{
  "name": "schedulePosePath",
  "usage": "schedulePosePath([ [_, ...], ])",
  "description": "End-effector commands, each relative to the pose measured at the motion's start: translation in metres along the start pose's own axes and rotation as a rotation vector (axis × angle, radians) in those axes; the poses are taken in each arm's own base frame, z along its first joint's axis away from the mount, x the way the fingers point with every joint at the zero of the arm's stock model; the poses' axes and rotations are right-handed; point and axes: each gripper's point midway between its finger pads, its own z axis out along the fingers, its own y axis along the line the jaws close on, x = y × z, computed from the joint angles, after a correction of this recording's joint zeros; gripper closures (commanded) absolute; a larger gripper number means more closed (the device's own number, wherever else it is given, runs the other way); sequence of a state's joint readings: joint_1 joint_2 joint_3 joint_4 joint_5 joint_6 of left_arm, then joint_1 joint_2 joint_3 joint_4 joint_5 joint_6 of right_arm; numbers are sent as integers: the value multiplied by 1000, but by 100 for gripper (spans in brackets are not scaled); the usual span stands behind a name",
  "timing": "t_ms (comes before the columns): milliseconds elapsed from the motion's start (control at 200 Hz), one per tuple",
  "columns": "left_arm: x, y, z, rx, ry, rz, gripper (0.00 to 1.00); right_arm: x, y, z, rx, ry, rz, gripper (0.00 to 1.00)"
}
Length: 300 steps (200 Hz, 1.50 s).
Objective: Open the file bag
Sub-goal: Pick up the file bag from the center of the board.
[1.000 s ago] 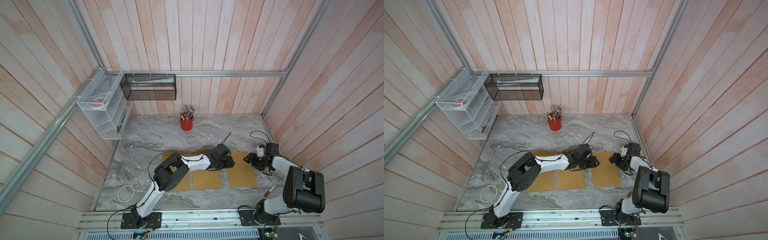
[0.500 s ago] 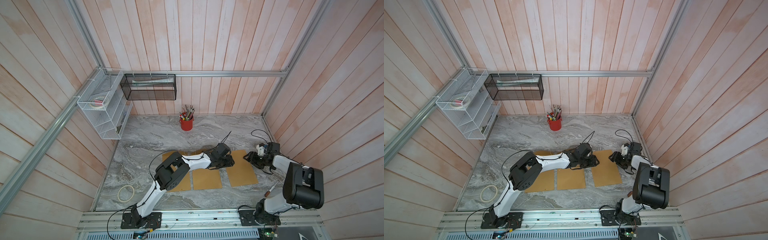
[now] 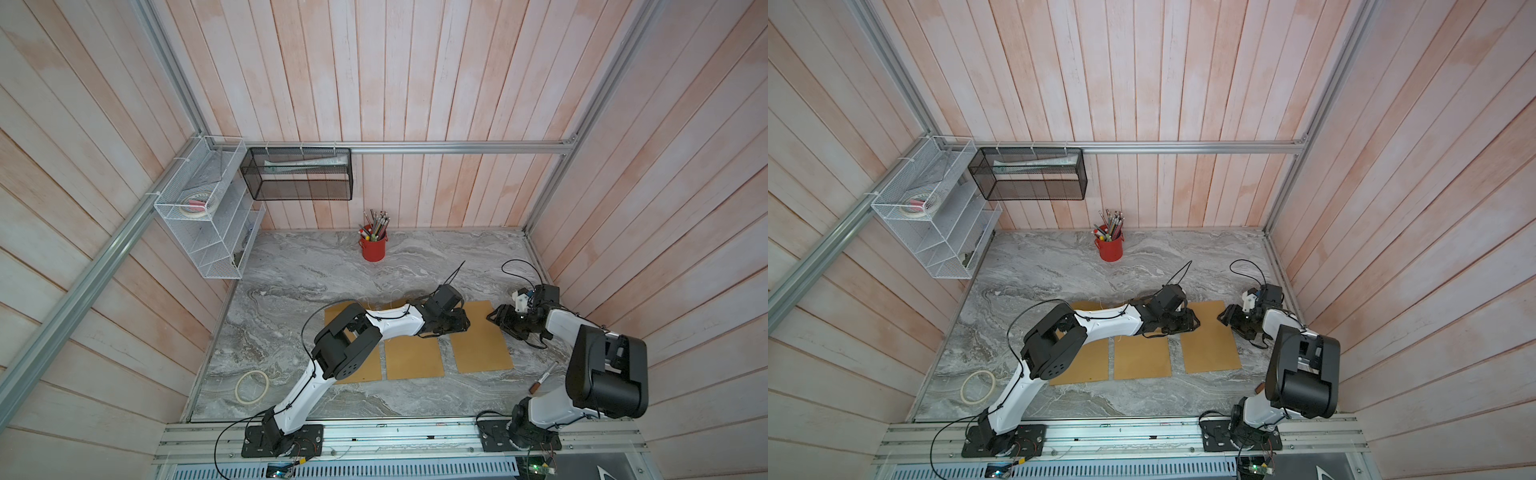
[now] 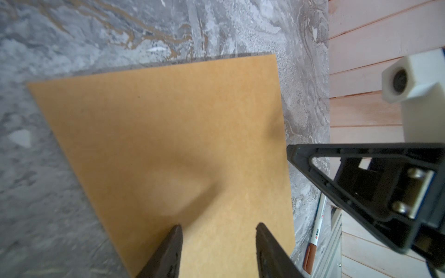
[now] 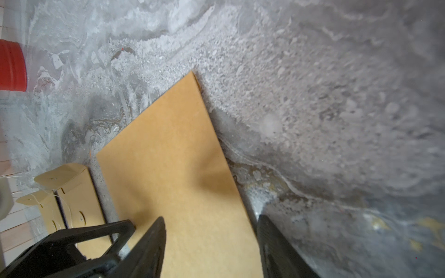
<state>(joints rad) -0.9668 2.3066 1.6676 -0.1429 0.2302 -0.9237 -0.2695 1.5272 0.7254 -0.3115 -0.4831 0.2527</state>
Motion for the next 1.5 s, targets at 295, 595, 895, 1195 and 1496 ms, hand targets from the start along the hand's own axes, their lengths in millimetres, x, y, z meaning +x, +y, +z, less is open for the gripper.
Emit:
schedulePosePath([
  [295,-4,22,-33,-180,-26,58,44,-9,-9,-12,98,-37,-21,35],
  [595,1,32,-39,-215,-27,48,43,-4,-10,-7,89,-12,-30,35],
  [895,13,52,-19,-249,24,24,43,2,-9,-1,96,21,-44,36],
  [1195,16,53,-5,-232,51,27,43,14,0,13,58,85,-62,36],
  [1496,20,59,6,-233,65,24,43,12,23,6,-49,85,-85,37],
])
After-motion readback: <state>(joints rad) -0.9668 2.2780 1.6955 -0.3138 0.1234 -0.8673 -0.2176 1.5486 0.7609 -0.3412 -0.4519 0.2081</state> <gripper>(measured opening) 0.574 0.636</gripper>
